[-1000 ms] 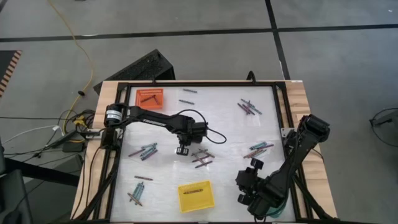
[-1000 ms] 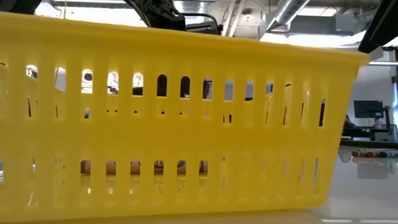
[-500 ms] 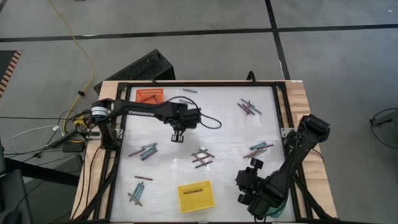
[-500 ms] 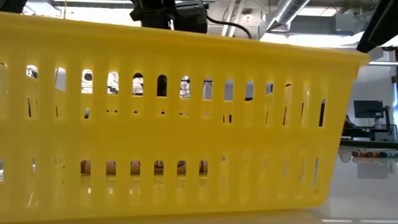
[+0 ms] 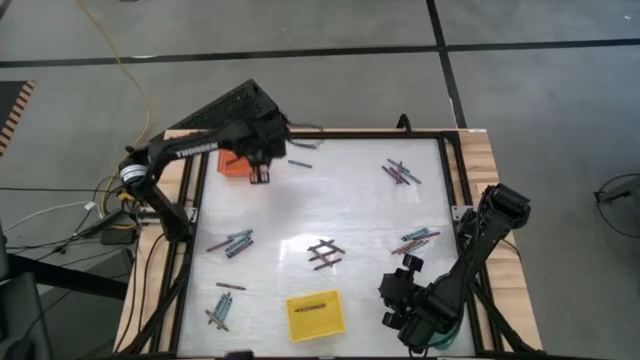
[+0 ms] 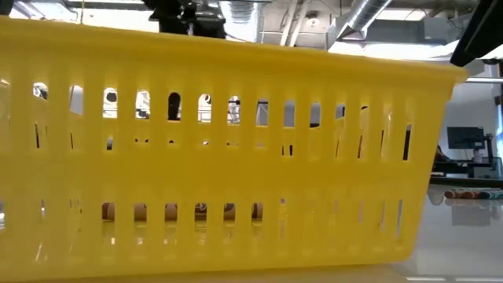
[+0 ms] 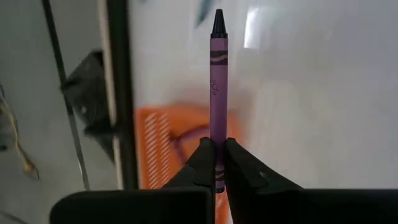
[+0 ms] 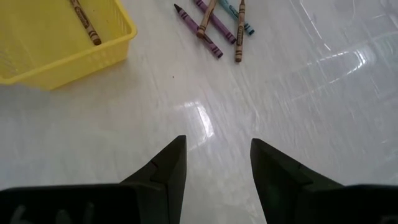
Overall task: Sort crayons
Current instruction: Put the purple crayon into the orange bin, then put the green crayon into the green bin
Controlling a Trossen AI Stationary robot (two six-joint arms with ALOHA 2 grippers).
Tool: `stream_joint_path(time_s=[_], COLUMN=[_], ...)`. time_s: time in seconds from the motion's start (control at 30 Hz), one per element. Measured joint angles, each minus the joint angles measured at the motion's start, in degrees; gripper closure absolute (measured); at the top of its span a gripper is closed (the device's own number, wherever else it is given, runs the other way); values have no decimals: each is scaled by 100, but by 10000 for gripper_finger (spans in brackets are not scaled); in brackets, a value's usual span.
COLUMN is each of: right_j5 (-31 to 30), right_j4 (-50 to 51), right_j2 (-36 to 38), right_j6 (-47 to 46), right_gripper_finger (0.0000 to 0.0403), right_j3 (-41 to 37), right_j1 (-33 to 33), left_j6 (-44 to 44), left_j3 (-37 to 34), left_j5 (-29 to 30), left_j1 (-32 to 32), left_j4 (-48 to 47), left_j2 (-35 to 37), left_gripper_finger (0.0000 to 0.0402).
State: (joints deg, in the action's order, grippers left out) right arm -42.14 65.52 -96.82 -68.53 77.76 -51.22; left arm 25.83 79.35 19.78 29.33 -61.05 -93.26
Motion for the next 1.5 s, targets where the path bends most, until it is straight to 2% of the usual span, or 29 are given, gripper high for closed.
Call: stream_joint_path(time_s=[0.27, 0.5, 0.73, 0.97, 1.1, 1.33, 1.5], right_j5=[1, 1, 3, 6, 10, 10, 10], right_j4=[-122, -152, -151, -177, -179, -174, -120], right_j2=[0, 0, 0, 0, 0, 2, 2], right_j6=[-39, -44, -39, -42, -42, -43, -42], right_gripper_finger=[233, 233, 233, 233, 233, 233, 233], right_j3=[2, 2, 2, 2, 2, 2, 2], right_j1=[0, 20, 181, 271, 329, 341, 368], left_j6=[647, 833, 986, 1081, 1066, 748, 522], left_j3=[-63, -631, -1199, -1314, -1314, -1314, -1314], left_j5=[-173, -263, -413, -592, -703, -688, -642], left_j1=[1353, 2221, 2432, 2423, 2423, 2412, 2355], left_j4=[74, 120, 571, 808, 802, 769, 727], left_j2=[53, 48, 46, 44, 42, 42, 105], left_gripper_finger=[401, 401, 401, 400, 370, 278, 249])
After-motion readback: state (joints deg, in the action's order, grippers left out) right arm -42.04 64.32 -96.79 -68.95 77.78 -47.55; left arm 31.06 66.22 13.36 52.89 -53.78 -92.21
